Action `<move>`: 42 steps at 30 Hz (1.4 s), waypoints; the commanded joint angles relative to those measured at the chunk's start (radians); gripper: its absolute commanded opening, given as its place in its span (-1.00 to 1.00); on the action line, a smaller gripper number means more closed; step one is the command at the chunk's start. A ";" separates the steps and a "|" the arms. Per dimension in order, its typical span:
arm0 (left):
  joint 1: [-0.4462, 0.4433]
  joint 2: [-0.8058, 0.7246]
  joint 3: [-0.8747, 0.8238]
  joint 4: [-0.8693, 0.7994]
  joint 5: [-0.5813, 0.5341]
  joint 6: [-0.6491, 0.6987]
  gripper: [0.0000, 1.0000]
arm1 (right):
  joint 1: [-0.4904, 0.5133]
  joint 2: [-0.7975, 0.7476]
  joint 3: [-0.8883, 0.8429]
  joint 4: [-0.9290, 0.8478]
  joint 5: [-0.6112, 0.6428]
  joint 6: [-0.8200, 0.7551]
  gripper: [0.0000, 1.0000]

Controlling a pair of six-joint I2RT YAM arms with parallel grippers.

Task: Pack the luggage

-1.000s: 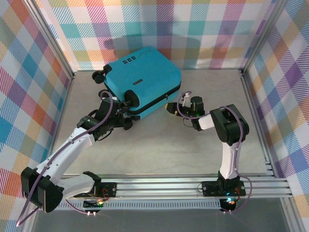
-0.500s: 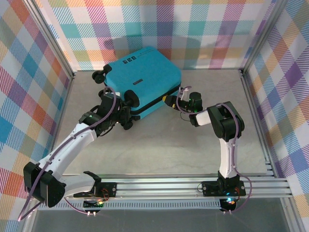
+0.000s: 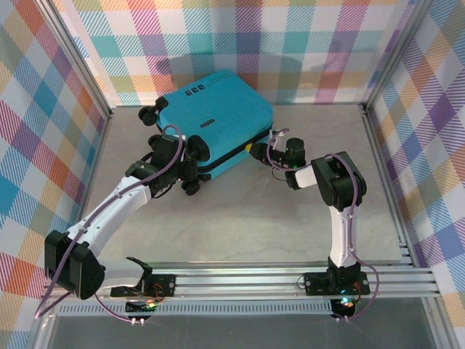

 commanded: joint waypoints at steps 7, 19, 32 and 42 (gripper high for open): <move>0.009 0.050 0.024 0.069 0.031 0.030 0.07 | 0.002 0.006 0.013 0.073 -0.015 0.024 -0.43; 0.009 0.096 0.060 0.061 -0.011 0.036 -0.76 | 0.003 -0.056 -0.002 -0.099 0.063 -0.084 -0.98; 0.009 0.018 -0.001 0.042 -0.063 0.015 -1.00 | -0.039 -0.240 0.013 -0.616 0.407 -0.375 -1.00; 0.008 -0.033 -0.057 0.063 -0.035 0.005 -1.00 | -0.170 -0.160 0.229 -0.834 0.444 -0.500 -1.00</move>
